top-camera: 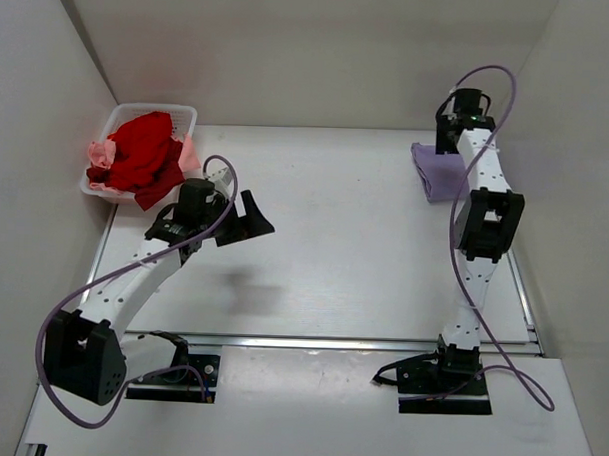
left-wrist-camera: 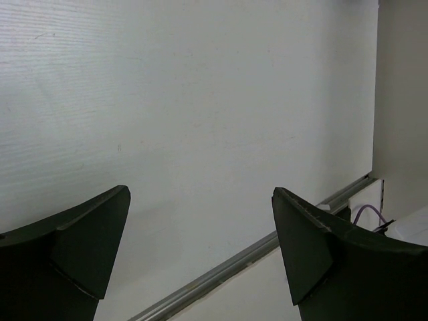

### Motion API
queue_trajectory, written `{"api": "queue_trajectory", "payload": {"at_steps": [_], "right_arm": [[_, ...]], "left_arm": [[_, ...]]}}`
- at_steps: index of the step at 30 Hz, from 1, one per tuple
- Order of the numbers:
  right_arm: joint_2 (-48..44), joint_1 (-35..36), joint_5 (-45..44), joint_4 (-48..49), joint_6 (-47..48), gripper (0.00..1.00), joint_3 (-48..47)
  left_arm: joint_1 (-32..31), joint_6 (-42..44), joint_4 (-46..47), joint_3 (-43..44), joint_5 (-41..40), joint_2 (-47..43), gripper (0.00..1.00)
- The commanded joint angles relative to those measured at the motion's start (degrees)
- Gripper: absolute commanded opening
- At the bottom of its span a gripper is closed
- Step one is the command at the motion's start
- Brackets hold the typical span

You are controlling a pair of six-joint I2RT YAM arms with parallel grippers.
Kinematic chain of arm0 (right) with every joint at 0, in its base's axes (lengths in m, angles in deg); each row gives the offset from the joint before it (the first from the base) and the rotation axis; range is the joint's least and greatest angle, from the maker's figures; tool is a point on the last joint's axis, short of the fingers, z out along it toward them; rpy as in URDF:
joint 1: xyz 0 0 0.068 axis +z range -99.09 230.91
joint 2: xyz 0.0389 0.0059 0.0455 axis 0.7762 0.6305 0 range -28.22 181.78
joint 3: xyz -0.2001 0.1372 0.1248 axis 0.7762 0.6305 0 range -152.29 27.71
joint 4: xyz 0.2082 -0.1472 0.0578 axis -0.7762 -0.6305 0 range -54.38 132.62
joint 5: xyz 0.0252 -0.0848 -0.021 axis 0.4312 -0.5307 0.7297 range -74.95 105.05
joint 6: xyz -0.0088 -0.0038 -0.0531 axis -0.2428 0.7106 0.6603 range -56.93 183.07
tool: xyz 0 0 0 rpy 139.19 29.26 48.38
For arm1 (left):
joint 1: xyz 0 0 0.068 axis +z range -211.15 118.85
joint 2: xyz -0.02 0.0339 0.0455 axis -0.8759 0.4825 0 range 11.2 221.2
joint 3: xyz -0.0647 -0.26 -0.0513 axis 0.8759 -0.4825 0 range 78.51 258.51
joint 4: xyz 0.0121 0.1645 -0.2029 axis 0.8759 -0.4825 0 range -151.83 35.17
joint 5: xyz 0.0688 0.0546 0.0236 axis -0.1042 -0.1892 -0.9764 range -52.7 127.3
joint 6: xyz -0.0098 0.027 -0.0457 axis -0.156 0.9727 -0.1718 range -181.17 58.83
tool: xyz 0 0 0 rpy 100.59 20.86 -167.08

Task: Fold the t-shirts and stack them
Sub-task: Put the neatly folded tshirt into the corner of the board with the right arm

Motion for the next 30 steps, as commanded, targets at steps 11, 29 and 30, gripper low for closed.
{"api": "queue_trajectory", "payload": {"at_steps": [11, 29, 30], "right_arm": [[11.26, 1.63, 7.65, -9.90, -6.80, 0.50, -2.74], [10.65, -1.36, 19.71, -4.27, -6.54, 0.55, -6.34], [10.65, -1.01, 18.49, -2.53, -6.63, 0.56, -6.52]], "left_arm": [[0.95, -0.39, -0.07, -1.31, 1.94, -5.65, 0.98], [1.74, 1.37, 1.08, 1.05, 5.11, -4.95, 0.99], [1.83, 1.46, 0.47, 1.67, 5.11, -5.12, 0.98]]}}
